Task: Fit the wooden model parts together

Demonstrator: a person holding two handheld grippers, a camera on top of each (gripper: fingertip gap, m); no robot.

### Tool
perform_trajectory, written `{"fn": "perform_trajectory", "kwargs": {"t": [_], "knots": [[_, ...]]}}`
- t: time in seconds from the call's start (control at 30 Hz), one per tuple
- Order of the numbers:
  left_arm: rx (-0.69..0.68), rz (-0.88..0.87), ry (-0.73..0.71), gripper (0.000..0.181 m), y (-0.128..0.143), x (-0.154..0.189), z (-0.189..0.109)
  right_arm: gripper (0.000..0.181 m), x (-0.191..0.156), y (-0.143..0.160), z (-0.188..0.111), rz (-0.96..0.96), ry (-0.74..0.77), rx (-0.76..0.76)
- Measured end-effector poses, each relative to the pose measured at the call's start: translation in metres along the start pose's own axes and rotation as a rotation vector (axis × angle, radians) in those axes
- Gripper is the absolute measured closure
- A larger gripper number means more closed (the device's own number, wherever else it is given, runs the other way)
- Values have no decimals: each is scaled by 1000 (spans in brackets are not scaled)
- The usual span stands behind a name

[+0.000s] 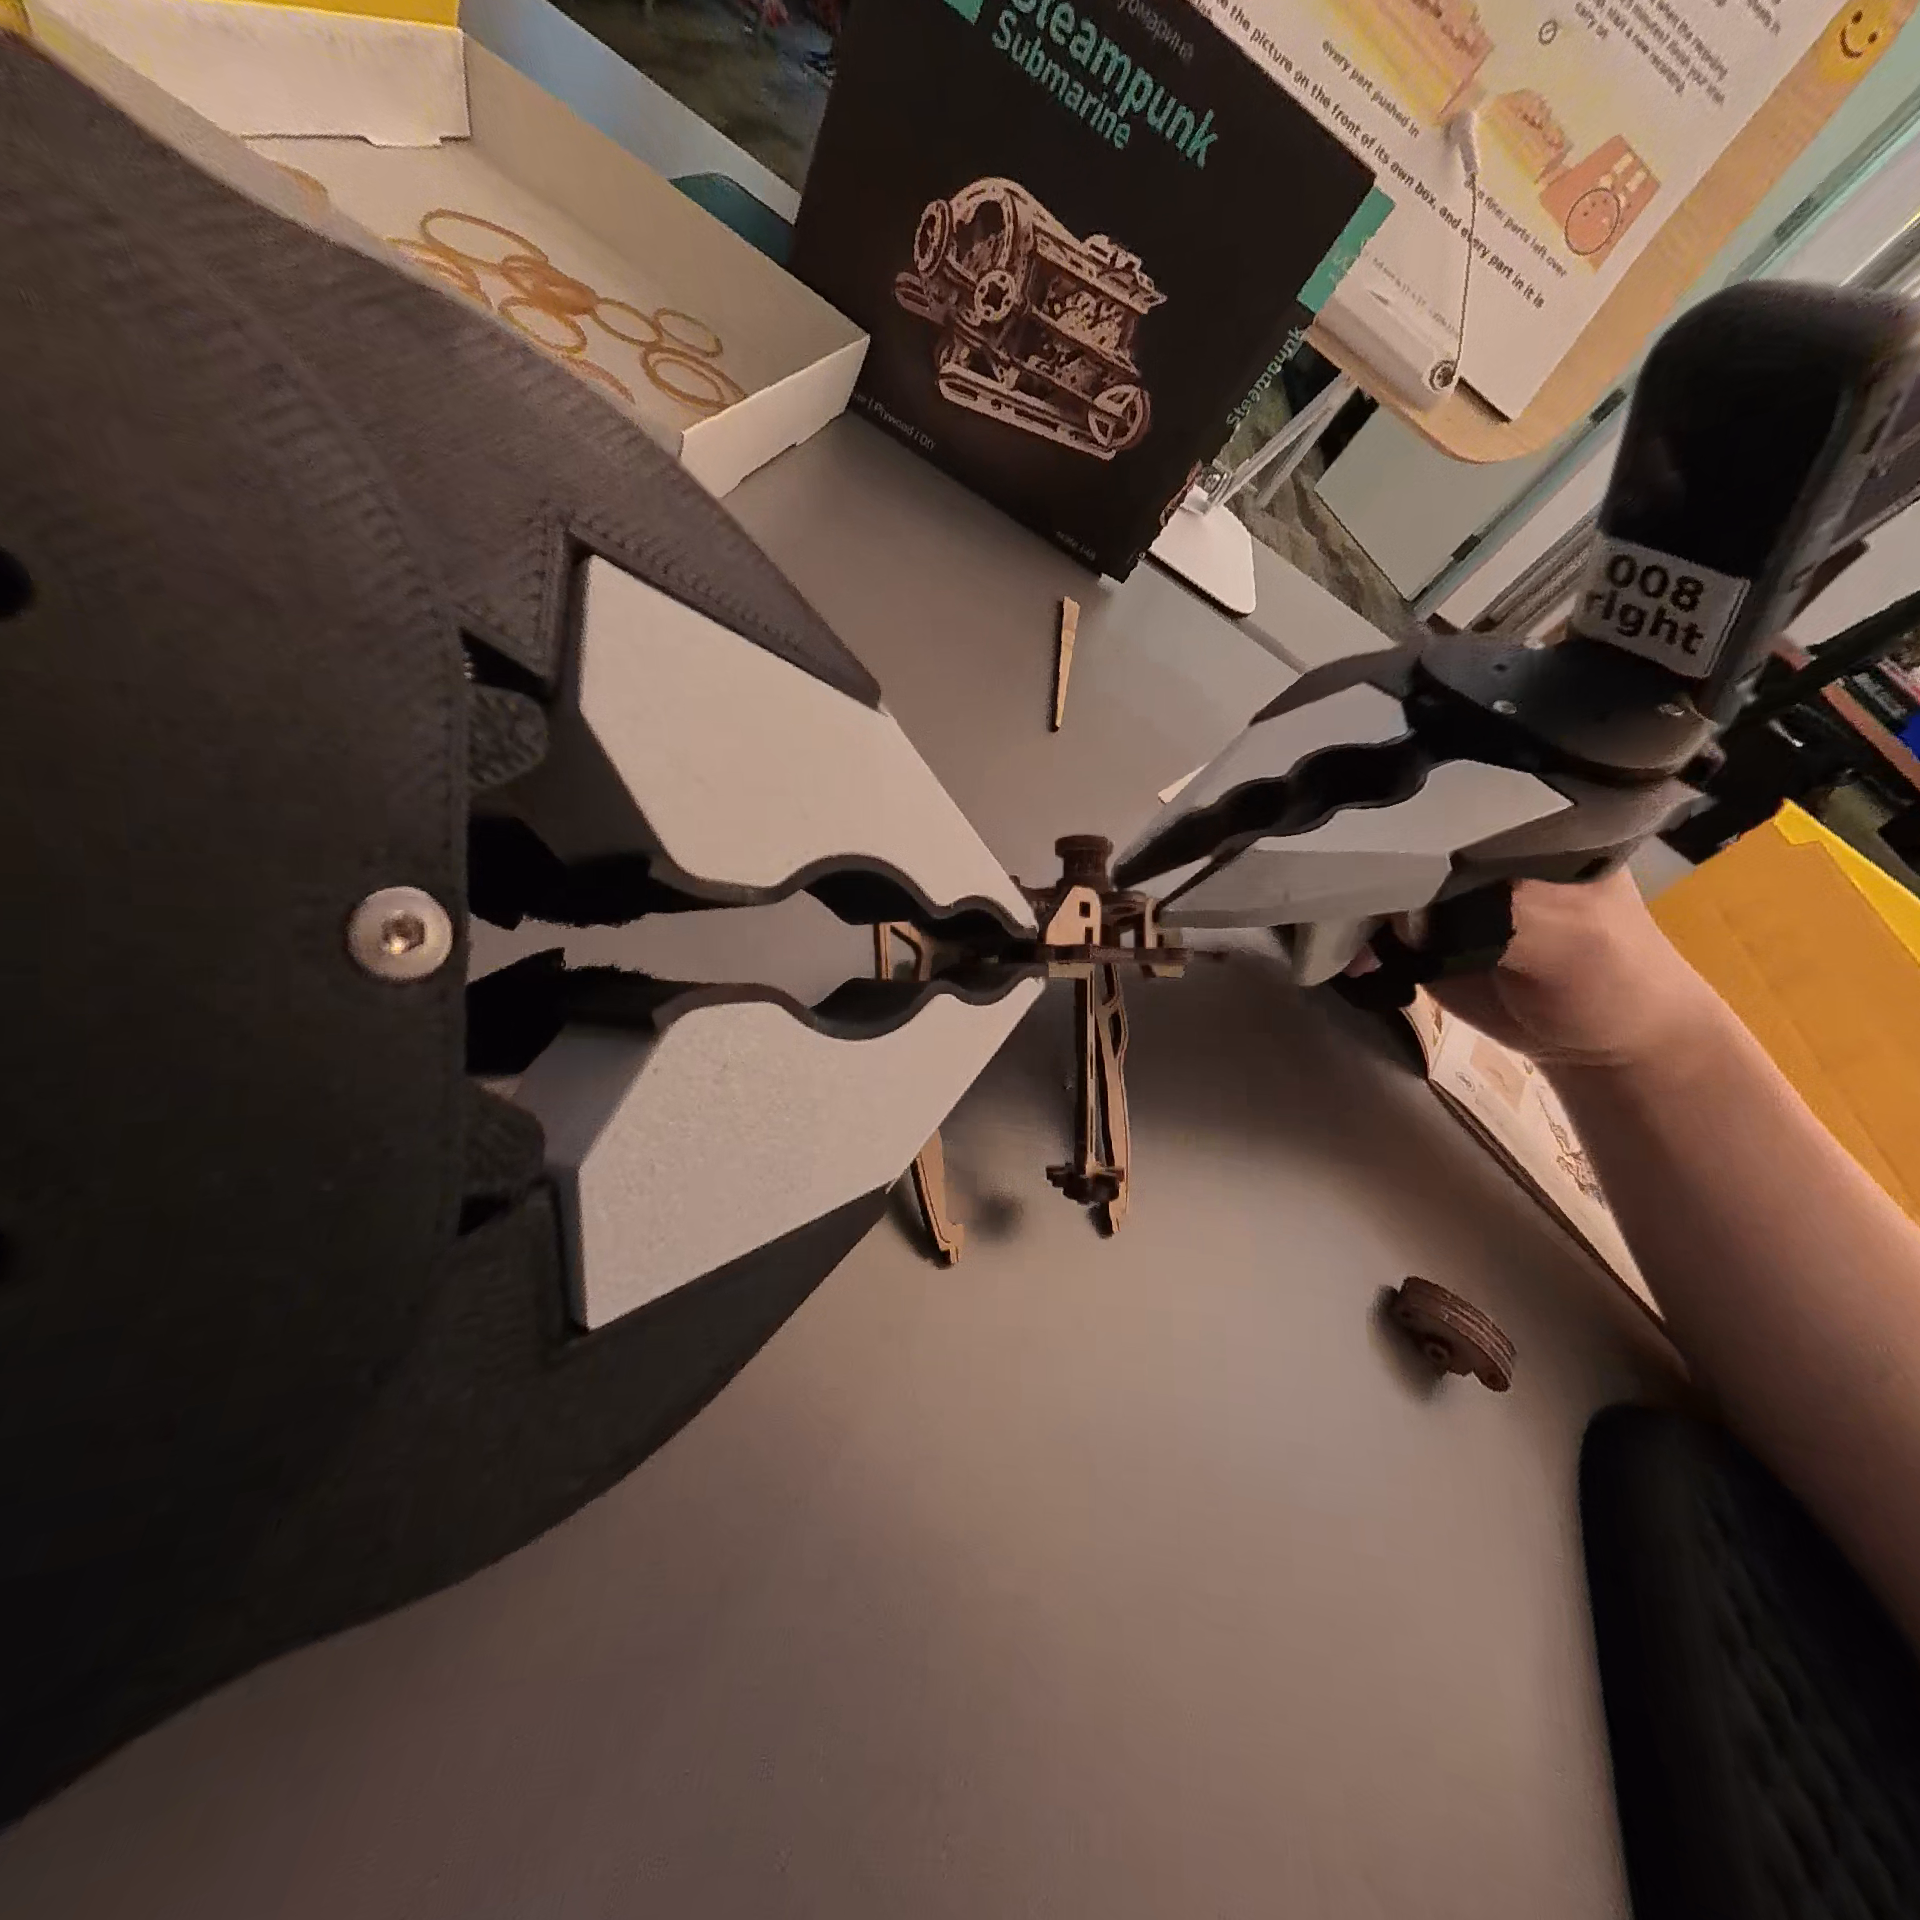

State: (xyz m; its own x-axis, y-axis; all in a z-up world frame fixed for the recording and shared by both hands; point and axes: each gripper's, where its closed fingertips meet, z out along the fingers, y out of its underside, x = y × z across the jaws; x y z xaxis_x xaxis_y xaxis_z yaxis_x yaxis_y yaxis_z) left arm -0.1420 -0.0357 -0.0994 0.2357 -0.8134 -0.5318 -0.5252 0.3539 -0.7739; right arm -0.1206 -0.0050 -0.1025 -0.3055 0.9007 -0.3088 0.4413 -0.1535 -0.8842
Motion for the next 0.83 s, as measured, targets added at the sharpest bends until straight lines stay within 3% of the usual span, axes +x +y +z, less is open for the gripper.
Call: {"fn": "perform_trajectory", "kwargs": {"t": [0.33, 0.57, 0.83], "knots": [[20, -66, 44, 181, 0, -1, -2, 170, 1, -1, -2, 225, -96, 48], [-3, -83, 59, 181, 4, 0, 1, 175, -2, 1, 3, 282, -140, 51], [-12, -87, 65, 181, 5, 0, 1, 174, 9, -11, -12, 469, -168, 144]]}}
